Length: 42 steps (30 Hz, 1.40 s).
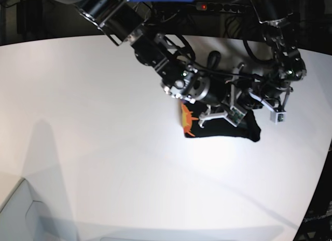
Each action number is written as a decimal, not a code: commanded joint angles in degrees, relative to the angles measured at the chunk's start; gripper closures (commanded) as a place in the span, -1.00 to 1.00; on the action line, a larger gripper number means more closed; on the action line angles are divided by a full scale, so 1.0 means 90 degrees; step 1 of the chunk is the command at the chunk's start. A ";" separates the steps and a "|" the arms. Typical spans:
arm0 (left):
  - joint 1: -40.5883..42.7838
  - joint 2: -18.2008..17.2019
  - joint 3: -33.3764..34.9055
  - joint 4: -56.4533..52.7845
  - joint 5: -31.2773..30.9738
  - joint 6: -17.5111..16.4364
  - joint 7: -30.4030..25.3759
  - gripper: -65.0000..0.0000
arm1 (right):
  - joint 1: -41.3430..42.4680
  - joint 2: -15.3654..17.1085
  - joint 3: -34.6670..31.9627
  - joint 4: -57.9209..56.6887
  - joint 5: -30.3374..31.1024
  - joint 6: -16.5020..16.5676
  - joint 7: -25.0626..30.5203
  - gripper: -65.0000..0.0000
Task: Layout the t-shirt on the table in an organized manner, then fold the t-shirt properly
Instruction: 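Lay the folded end onto the stack and release with the right gripper, then grasp the folded bundle edge with the left gripper and rotate it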
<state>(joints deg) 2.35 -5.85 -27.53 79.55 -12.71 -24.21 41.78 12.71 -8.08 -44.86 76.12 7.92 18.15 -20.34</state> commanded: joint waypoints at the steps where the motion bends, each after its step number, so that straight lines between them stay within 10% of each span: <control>1: -0.0032 -0.0039 0.0006 0.0084 -0.0009 -0.0011 0.0081 0.80 | 0.0126 -0.0103 -0.0002 0.0114 0.0101 0.0059 0.0204 1.00; 20: 0.0183 -0.0049 -0.0052 0.0885 -0.0029 -0.0011 0.0159 0.80 | -0.0079 -0.0103 0.0105 0.0759 0.0092 0.0049 0.0223 -0.23; 31: 0.0740 -0.0019 -0.0775 0.2370 -0.0038 -0.0021 0.0159 0.78 | -0.0890 0.0404 0.1512 0.1735 0.0092 0.0049 0.0223 -0.35; 42: 0.0691 0.0156 -0.0785 0.2487 -0.1181 -0.0031 0.1087 -0.51 | -0.1857 0.1088 0.2753 0.2253 0.0092 0.0059 0.0194 -0.35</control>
<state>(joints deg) 9.19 -3.81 -34.41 101.23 -23.20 -24.25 52.47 -4.67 1.80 -20.23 95.11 7.94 18.20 -20.21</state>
